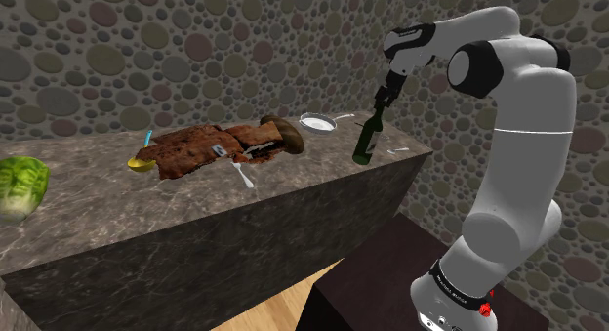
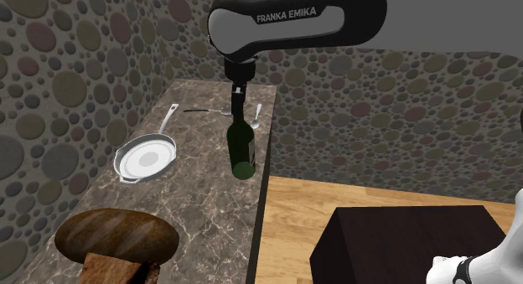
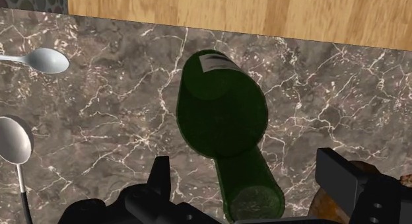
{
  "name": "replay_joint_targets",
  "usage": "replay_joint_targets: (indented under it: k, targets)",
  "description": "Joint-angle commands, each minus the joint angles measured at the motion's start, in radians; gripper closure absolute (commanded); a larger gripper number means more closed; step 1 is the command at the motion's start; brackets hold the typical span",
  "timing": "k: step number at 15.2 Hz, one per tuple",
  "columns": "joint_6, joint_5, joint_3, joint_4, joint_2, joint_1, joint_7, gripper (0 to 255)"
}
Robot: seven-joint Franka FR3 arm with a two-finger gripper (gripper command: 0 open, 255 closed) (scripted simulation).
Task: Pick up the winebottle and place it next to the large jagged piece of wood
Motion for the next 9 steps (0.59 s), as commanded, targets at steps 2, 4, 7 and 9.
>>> replay_joint_targets:
  k: [2, 4, 7, 9]
  targets:
    - [0.004, 0.001, 0.000, -0.001, 0.003, -0.001, -0.001, 0]
    - [0.004, 0.001, 0.000, -0.001, 0.003, -0.001, -0.001, 0]
    - [0.004, 0.001, 0.000, -0.001, 0.002, -0.001, -0.001, 255]
    - [0.004, 0.001, 0.000, -0.001, 0.002, -0.001, -0.001, 255]
